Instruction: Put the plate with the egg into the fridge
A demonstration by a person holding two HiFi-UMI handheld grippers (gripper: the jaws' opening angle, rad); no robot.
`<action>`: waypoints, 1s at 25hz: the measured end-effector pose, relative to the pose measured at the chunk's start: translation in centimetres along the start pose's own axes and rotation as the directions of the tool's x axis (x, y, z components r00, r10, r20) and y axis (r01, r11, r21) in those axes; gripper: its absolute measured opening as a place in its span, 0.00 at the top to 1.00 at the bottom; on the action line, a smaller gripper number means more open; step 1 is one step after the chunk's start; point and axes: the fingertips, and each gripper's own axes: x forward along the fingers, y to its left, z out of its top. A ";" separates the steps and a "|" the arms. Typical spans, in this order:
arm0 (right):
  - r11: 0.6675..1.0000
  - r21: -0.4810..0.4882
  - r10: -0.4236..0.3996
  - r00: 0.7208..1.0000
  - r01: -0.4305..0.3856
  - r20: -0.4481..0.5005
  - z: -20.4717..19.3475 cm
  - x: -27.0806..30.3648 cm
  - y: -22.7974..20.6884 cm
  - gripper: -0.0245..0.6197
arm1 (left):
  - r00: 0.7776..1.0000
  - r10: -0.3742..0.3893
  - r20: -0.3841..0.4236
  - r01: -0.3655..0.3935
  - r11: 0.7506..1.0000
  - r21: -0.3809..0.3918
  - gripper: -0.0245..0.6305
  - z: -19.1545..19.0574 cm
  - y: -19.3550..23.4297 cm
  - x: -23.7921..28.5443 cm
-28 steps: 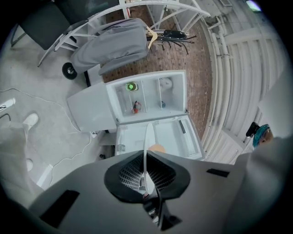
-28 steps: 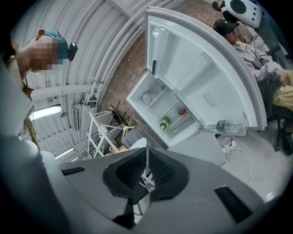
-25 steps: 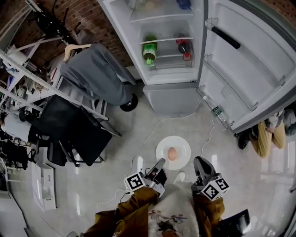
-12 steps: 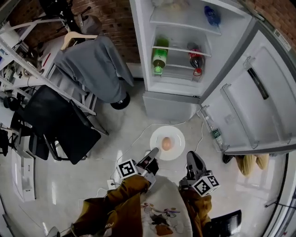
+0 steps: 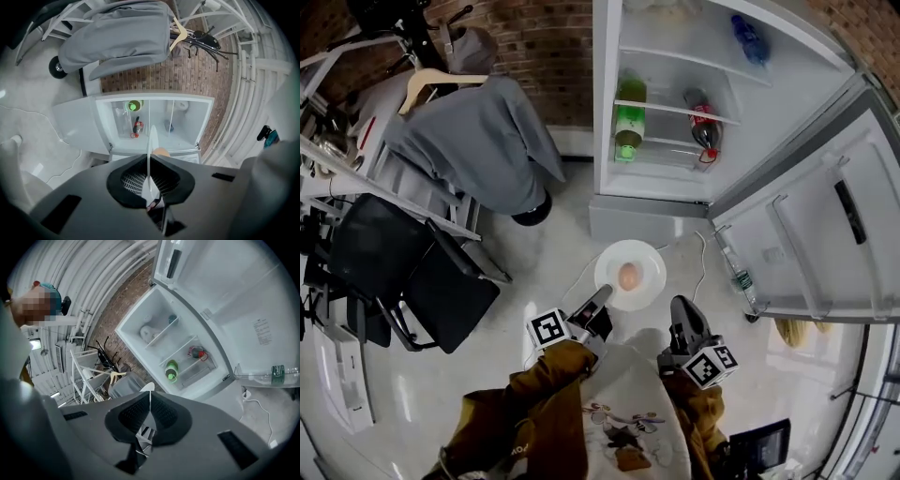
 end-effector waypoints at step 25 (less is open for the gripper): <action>1.000 -0.021 0.007 1.000 -0.008 -0.023 4.8 8.9 -3.3 0.95 | 0.996 0.052 0.066 -0.053 0.999 0.012 0.94 5.5 0.6 5.7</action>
